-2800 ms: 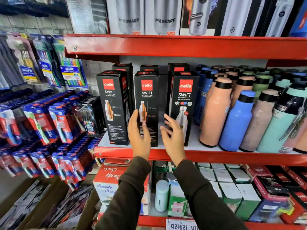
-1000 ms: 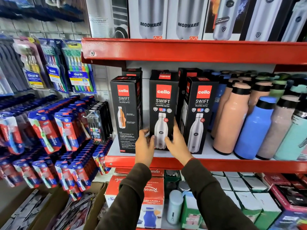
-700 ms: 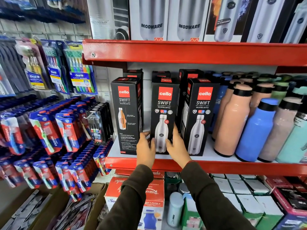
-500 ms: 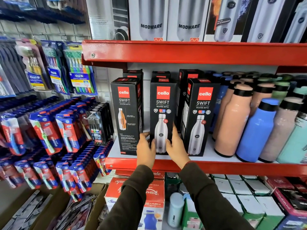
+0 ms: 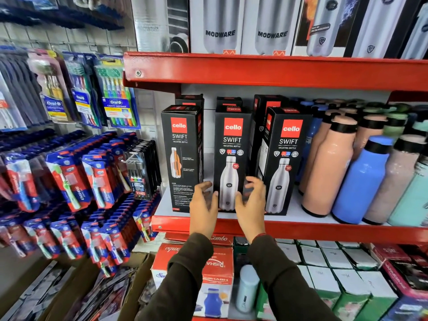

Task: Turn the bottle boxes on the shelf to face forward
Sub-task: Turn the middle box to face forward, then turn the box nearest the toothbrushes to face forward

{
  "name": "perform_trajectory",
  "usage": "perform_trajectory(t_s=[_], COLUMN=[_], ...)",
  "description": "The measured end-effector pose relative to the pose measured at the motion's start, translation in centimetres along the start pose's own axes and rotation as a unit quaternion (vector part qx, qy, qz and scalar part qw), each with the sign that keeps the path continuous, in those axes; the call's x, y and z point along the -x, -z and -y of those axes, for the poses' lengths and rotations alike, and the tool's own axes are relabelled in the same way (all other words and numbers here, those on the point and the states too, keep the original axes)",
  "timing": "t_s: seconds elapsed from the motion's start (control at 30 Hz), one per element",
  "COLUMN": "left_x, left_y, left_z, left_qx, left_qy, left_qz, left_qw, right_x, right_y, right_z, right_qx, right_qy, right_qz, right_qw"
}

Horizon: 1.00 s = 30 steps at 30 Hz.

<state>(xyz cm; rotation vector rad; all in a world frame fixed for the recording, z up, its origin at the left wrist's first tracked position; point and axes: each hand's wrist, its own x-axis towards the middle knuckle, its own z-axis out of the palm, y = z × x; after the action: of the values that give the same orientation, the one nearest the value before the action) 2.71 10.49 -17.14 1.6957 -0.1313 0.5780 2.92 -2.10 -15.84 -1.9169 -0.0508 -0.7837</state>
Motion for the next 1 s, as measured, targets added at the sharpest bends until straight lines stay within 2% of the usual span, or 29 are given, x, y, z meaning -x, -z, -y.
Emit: perform_trajectory(t_s=[0.1, 0.27, 0.4, 0.5, 0.6, 0.7, 0.8, 0.87, 1.0], left_x=[0.4, -0.3, -2.1, -3.4, -4.4, -5.1, -5.4, -5.2, -4.6], left_y=[1.7, 4.5, 6.7, 8.1, 9.0, 9.5, 10.2, 10.6, 11.1], left_z=[-0.8, -1.2, 0.7, 2.2, 2.9, 3.3, 3.1, 3.1, 2.0], left_qx=[0.007, -0.051, -0.110, -0.116, -0.080, -0.030, -0.029, -0.011, 0.035], left_qy=[-0.055, -0.139, -0.082, -0.047, 0.008, 0.050, 0.028, 0.023, 0.040], left_qz=[-0.026, -0.118, -0.151, -0.096, -0.030, -0.009, 0.008, 0.009, -0.046], left_qw=[0.998, 0.982, 0.979, 0.987, 0.996, 0.998, 0.999, 1.000, 0.998], right_x=[1.3, 2.6, 2.7, 2.4, 2.4, 2.7, 2.9, 3.0, 2.8], right_y=[-0.7, -3.5, -6.4, -8.3, -8.9, -9.0, -9.0, -9.0, -9.2], right_z=[1.1, 3.6, 4.6, 5.0, 5.5, 5.6, 5.4, 5.3, 5.7], right_qx=[-0.016, -0.063, -0.060, -0.049, -0.044, -0.040, -0.028, -0.015, -0.004], right_qy=[0.035, 0.087, 0.030, -0.011, -0.029, -0.020, -0.017, -0.012, 0.016], right_qz=[-0.009, 0.049, 0.153, 0.196, 0.204, 0.204, 0.200, 0.188, 0.179], right_qw=[0.999, 0.993, 0.986, 0.979, 0.978, 0.978, 0.979, 0.982, 0.984])
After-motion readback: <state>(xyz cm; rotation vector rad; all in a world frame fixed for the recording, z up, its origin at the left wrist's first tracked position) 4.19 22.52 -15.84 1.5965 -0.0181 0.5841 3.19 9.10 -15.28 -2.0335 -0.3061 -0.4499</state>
